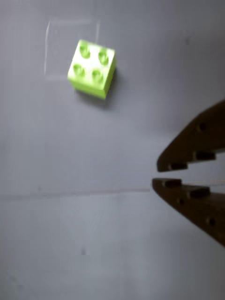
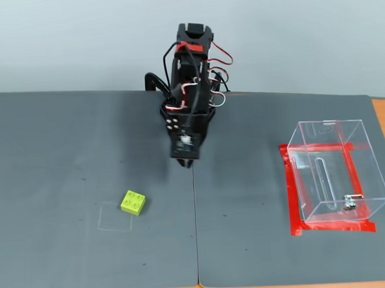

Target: Pick the green lego block and place it into the transparent box

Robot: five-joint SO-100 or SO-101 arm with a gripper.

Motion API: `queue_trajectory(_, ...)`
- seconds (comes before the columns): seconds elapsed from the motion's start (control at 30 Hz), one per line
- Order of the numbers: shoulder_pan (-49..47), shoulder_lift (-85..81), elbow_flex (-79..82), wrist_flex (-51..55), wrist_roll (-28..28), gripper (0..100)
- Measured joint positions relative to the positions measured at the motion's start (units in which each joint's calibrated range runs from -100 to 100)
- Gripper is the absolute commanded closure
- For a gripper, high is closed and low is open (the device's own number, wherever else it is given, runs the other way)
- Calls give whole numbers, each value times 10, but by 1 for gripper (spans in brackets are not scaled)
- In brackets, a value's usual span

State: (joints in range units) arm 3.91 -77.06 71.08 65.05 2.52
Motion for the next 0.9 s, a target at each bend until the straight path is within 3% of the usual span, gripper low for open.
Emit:
queue_trajectory(0.33, 152, 74, -68, 0, 0, 98)
queue_trajectory(0.57, 200, 145, -101, 0, 4, 98)
queue_trajectory(0.9, 206, 261, -164, -21, 67, 70)
